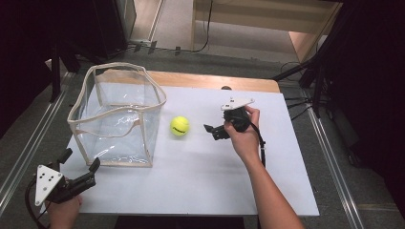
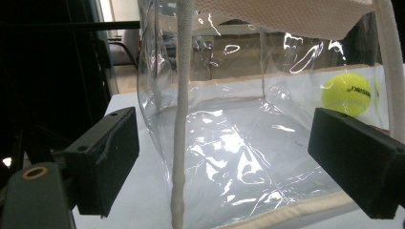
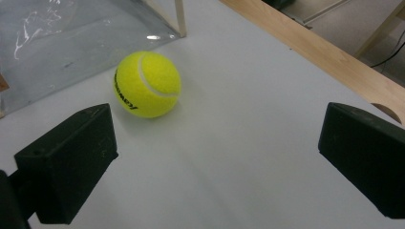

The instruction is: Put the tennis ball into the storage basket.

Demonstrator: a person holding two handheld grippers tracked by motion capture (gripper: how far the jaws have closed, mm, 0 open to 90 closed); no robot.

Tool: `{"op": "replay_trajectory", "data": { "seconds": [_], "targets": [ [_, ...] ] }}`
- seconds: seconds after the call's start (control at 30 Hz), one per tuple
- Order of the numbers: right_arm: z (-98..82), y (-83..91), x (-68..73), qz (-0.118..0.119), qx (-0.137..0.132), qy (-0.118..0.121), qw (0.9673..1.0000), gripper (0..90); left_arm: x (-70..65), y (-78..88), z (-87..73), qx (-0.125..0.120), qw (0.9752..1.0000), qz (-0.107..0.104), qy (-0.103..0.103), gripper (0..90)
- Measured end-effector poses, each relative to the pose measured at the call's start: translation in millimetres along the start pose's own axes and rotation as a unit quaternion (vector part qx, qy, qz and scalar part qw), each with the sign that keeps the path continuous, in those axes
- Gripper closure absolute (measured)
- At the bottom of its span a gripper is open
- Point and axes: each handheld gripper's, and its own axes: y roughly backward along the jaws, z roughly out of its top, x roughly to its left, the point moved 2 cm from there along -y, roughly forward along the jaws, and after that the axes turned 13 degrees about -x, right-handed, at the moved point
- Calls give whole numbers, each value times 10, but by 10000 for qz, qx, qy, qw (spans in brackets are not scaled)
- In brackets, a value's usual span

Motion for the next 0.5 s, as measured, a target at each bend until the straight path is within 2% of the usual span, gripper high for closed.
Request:
{"op": "replay_trajectory", "data": {
  "seconds": [0.5],
  "targets": [
    [166, -226, 46, 203, 192, 85, 9996, 0, 3, 0, 0, 5, 10000, -4, 4, 103]
  ]
}}
